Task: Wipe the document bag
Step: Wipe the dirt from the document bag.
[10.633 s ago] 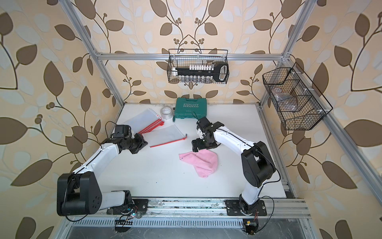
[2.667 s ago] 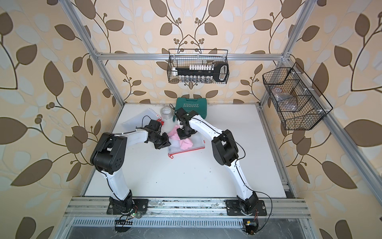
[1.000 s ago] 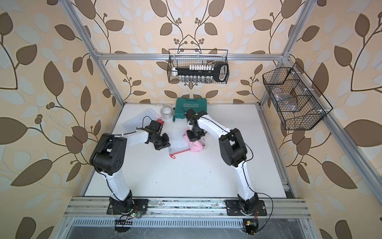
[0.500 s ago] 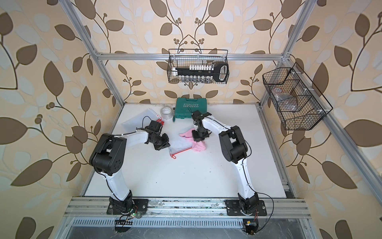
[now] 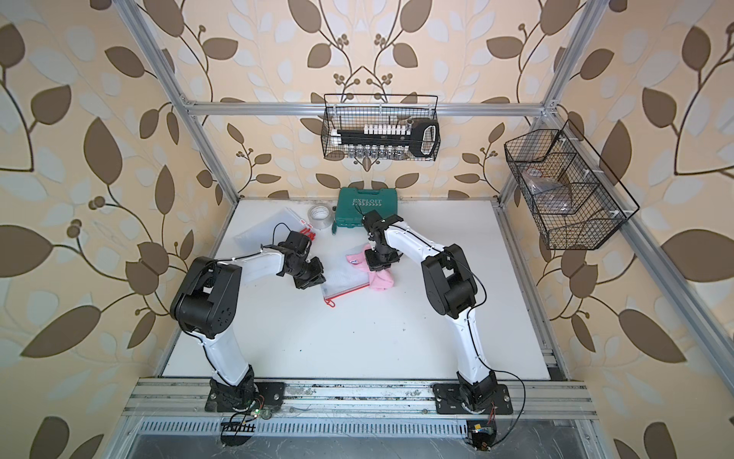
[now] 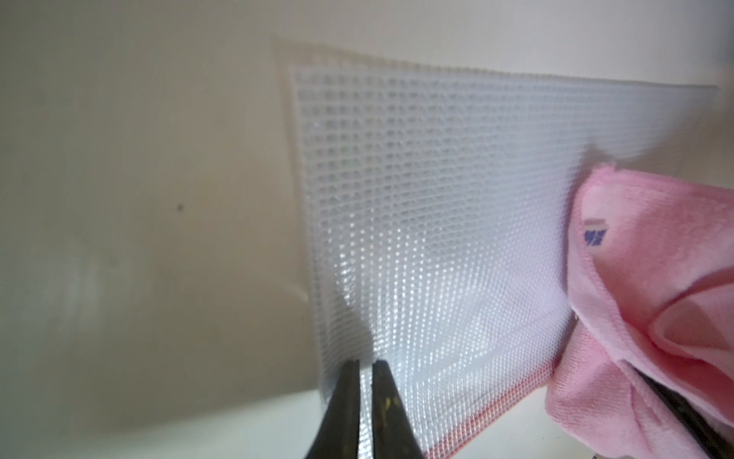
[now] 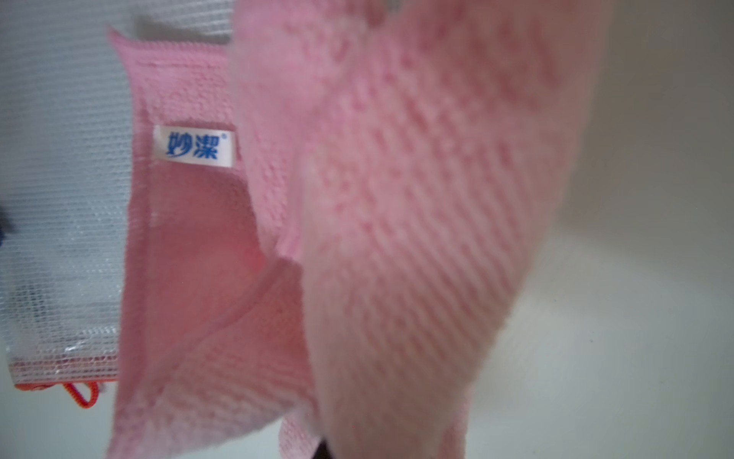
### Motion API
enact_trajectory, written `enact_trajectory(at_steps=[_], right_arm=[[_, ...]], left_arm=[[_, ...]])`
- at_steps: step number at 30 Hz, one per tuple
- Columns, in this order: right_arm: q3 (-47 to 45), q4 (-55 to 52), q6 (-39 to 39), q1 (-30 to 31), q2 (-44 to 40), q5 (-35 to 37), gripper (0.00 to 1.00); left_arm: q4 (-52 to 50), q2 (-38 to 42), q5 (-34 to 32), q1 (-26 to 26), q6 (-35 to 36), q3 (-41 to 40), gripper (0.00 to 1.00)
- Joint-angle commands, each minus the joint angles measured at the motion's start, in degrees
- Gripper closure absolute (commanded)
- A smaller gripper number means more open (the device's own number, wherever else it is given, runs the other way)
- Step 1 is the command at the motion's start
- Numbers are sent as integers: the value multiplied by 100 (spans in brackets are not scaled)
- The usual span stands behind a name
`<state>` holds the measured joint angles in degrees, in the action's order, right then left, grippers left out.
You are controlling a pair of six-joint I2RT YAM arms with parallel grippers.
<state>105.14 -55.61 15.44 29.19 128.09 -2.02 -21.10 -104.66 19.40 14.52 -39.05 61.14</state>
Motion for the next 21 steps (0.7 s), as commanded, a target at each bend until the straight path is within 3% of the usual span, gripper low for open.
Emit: enact_trajectory(at_steps=[1,5,8,15,21], right_arm=[[-27,12,126,-142,464,-113,100],[-252,-53,89,-234,705,-180,100],[-524,42,125,-295,744,-349,100],[-788,200,188,-407,709,-645,100],[-878,260,205,-538,665,-806,100]], left_arm=[[-561,104,-349,-115,75,-262,81],[-471,280,-139,-219,57,-389,53],[-363,315,32,-271,-25,-555,45],[387,67,609,-459,-365,-1121,44],[1407,-199,1147,-477,-818,-1655,49]])
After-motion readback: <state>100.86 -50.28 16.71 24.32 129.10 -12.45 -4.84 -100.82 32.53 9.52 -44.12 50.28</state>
